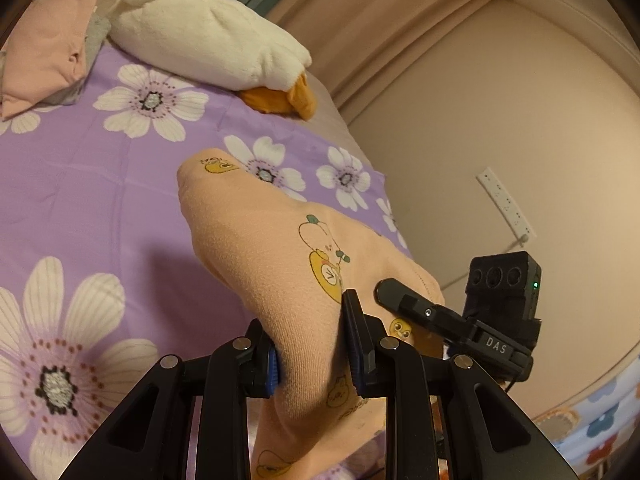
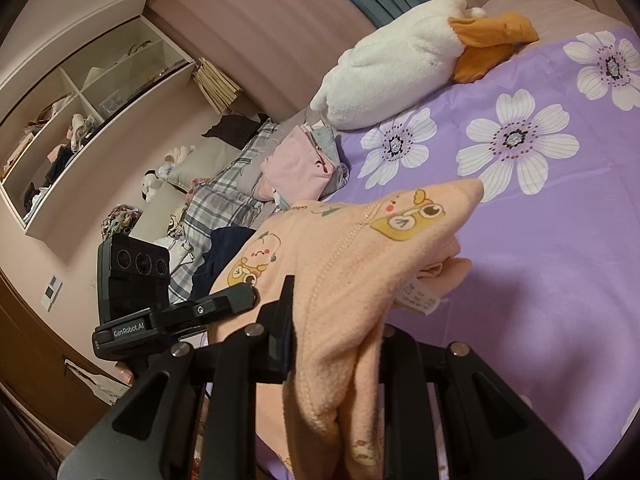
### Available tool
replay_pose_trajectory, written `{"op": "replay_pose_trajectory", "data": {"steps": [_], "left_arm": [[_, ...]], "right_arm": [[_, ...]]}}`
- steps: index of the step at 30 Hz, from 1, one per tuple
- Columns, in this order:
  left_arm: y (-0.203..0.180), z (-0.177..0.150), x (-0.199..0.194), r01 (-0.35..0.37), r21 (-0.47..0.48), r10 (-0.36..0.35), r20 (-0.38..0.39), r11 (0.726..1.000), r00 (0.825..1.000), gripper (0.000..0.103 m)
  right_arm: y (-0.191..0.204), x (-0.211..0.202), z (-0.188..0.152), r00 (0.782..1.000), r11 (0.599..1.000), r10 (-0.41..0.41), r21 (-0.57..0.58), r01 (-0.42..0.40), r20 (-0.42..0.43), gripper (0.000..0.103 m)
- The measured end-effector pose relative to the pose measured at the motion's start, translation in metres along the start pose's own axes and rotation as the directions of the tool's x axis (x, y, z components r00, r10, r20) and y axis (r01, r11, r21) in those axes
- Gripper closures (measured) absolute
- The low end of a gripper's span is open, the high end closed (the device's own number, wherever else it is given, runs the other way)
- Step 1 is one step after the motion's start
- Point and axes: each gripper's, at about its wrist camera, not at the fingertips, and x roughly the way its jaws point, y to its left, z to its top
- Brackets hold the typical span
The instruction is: Fold small clothes
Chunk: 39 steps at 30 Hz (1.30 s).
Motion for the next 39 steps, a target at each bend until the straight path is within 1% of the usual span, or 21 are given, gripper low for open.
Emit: {"op": "replay_pose_trajectory", "data": {"steps": [8,17,22,25,29,32,34,36,38,39], "left_arm": [[0.013,0.006,-0.007,-0.028,0.032,0.027,0.022,0.999,0.999,0.078],[0.026,0.022,-0.005,-0.042,0.031,0.042,0.02,0.999,0.999,0.079],[0.034,0.023,-0.003,-0.064,0.03,0.063,0.018,0.998,0.998,0.078],[0.041,0.027,0.002,-0.076,0.012,0.076,0.011,0.997,0.997,0.079],[0.051,0.028,0.01,-0.097,0.013,0.097,-0.005,0.995,0.995,0.079],[0.07,0.023,0.017,-0.098,-0.028,0.097,-0.03,0.995,0.995,0.078],[0.09,0.018,0.026,-0.099,-0.086,0.093,-0.074,0.991,0.993,0.078],[0.113,0.009,0.037,-0.125,-0.154,0.103,-0.143,0.98,0.984,0.079],[0.137,-0.008,0.045,-0.138,-0.216,0.096,-0.196,0.967,0.976,0.079],[0.144,-0.015,0.048,-0.148,-0.234,0.098,-0.214,0.961,0.972,0.079]], "right_arm": [[0.008,0.021,0.003,1.0,0.999,0.005,-0.033,-0.005,-0.01,0.08],[0.017,0.041,0.013,1.0,0.999,-0.016,-0.048,0.016,-0.005,0.079],[0.013,0.052,0.016,1.0,0.998,-0.008,-0.063,0.006,-0.024,0.079],[0.007,0.061,0.017,0.999,0.998,0.002,-0.057,-0.004,-0.032,0.079],[0.0,0.071,0.016,0.999,0.999,0.005,-0.041,-0.007,-0.049,0.079],[-0.009,0.083,0.015,0.997,1.0,0.009,-0.022,-0.011,-0.078,0.079],[-0.018,0.095,0.011,0.994,1.0,0.006,0.002,-0.006,-0.112,0.079],[-0.029,0.11,0.002,0.987,1.0,-0.005,0.029,0.009,-0.162,0.079],[-0.045,0.126,-0.008,0.974,0.997,-0.008,0.074,0.025,-0.225,0.079],[-0.055,0.137,-0.017,0.961,0.993,-0.002,0.112,0.035,-0.275,0.079]]}}
